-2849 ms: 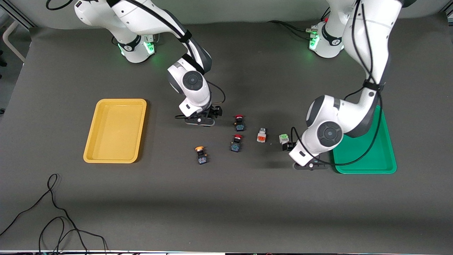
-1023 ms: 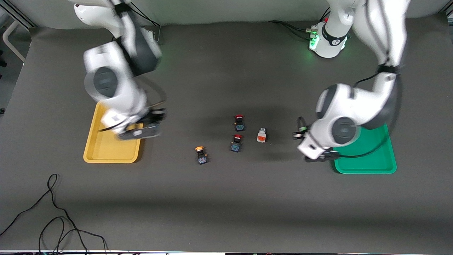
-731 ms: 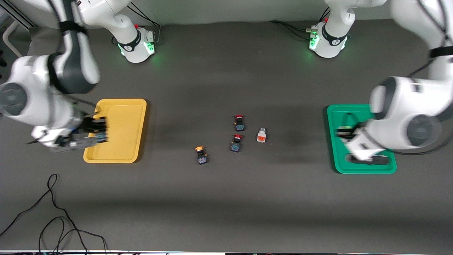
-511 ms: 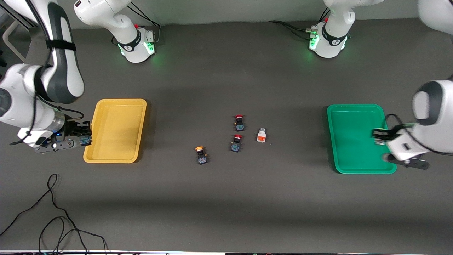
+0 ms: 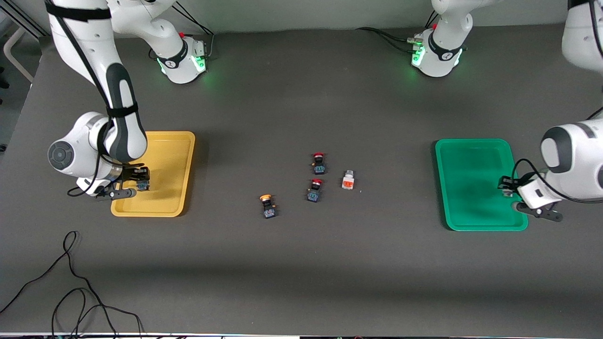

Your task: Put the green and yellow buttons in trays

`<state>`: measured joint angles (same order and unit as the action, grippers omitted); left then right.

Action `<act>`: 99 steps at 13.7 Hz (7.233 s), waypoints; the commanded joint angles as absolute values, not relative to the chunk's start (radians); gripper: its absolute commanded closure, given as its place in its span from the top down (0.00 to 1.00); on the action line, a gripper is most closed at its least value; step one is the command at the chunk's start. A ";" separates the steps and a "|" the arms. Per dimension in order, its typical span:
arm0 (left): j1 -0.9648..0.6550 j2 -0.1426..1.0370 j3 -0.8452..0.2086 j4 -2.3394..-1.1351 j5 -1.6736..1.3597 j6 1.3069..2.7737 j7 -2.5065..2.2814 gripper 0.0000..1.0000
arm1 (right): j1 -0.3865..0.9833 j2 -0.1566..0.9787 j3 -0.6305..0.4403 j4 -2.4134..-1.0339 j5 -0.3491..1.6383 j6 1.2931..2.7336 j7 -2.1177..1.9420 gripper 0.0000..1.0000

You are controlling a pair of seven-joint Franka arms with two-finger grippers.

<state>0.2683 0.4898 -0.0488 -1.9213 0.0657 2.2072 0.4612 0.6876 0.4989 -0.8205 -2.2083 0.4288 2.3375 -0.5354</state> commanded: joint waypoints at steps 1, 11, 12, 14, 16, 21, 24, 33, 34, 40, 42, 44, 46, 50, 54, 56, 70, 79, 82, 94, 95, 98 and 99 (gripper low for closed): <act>0.284 0.495 -0.061 -1.950 0.075 2.253 0.482 0.00 | 0.681 0.523 -0.825 -2.172 0.460 2.330 -0.569 0.37; 0.204 0.367 -0.074 -1.870 0.061 1.981 0.386 1.00 | 0.753 0.482 -0.963 -1.806 0.350 1.858 -0.503 1.00; 0.166 0.350 -0.074 -1.838 0.060 1.909 0.321 1.00 | 0.752 0.482 -0.965 -1.742 0.342 1.789 -0.480 1.00; 0.079 0.334 -0.077 -1.772 0.034 1.795 0.194 1.00 | 0.755 0.482 -0.963 -1.636 0.341 1.700 -0.434 1.00; -0.013 0.337 -0.081 -1.709 -0.011 1.731 0.033 1.00 | 0.785 0.485 -0.948 -1.574 0.342 1.671 -0.370 1.00; -0.239 0.418 -0.081 -1.620 -0.097 1.782 -0.329 1.00 | 0.969 0.532 -0.884 -1.503 0.376 1.727 -0.021 1.00; -0.351 0.494 -0.081 -1.614 -0.100 1.935 -0.504 1.00 | 0.971 0.603 -0.735 -1.448 0.396 1.820 0.026 1.00; -0.503 0.690 -0.080 -1.672 -0.086 2.279 -0.597 1.00 | 0.959 0.747 -0.588 -1.413 0.456 2.078 0.029 1.00; -0.503 0.689 -0.080 -1.692 -0.083 2.286 -0.594 1.00 | 0.959 0.771 -0.586 -1.413 0.465 2.103 0.029 1.00; -0.525 0.689 -0.080 -1.726 -0.083 2.286 -0.597 1.00 | 0.957 0.926 -0.551 -1.419 0.575 2.279 0.034 1.00; -0.525 0.689 -0.080 -1.726 -0.081 2.286 -0.597 0.91 | 0.957 0.942 -0.551 -1.419 0.577 2.290 0.037 1.00; -0.523 0.684 -0.080 -1.726 -0.083 2.283 -0.609 0.00 | 0.956 0.953 -0.551 -1.419 0.578 2.293 0.037 0.96; -0.522 0.669 -0.080 -1.726 -0.081 2.258 -0.675 0.00 | 0.956 0.960 -0.546 -1.419 0.578 2.310 0.046 0.52; -0.483 0.559 -0.063 -1.703 -0.080 2.093 -0.620 0.00 | 0.959 0.948 -0.546 -1.413 0.577 2.306 0.099 0.13; -0.365 0.399 -0.063 -1.649 -0.083 1.780 -0.467 0.00 | 0.959 0.896 -0.554 -1.393 0.577 2.200 0.123 0.10; -0.283 0.368 -0.060 -1.582 -0.080 1.619 -0.344 0.00 | 0.957 0.833 -0.560 -1.379 0.574 2.101 0.147 0.09; 0.084 0.425 -0.054 -2.011 0.098 2.280 0.236 0.00 | 0.973 0.358 -0.888 -1.808 0.311 1.868 -0.085 0.05; 0.097 0.396 -0.057 -2.122 0.098 2.424 0.238 1.00 | 0.960 0.494 -0.945 -2.207 0.541 2.361 -0.428 0.05; 0.071 0.246 -0.066 -1.993 0.087 2.098 0.213 1.00 | 0.957 0.572 -0.925 -2.204 0.679 2.361 -0.527 0.05; 0.017 0.195 -0.074 -1.370 0.055 1.342 0.077 1.00 | 1.076 0.538 -1.086 -2.024 0.609 2.061 -0.413 1.00; 0.015 0.195 -0.074 -1.368 0.057 1.333 0.075 1.00 | 1.122 0.538 -1.135 -1.978 0.580 1.987 -0.369 1.00; 0.015 0.195 -0.074 -1.368 0.055 1.332 0.075 1.00 | 1.175 0.538 -1.201 -1.827 0.528 1.777 -0.264 1.00; 0.015 0.195 -0.074 -1.368 0.057 1.330 0.075 1.00 | 1.175 0.538 -1.213 -1.768 0.505 1.713 -0.246 1.00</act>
<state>0.0231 0.1799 -0.0756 -1.4044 0.0623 1.3628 0.0950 1.1699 0.5397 -1.1892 -1.8621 0.5494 1.8172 -0.3041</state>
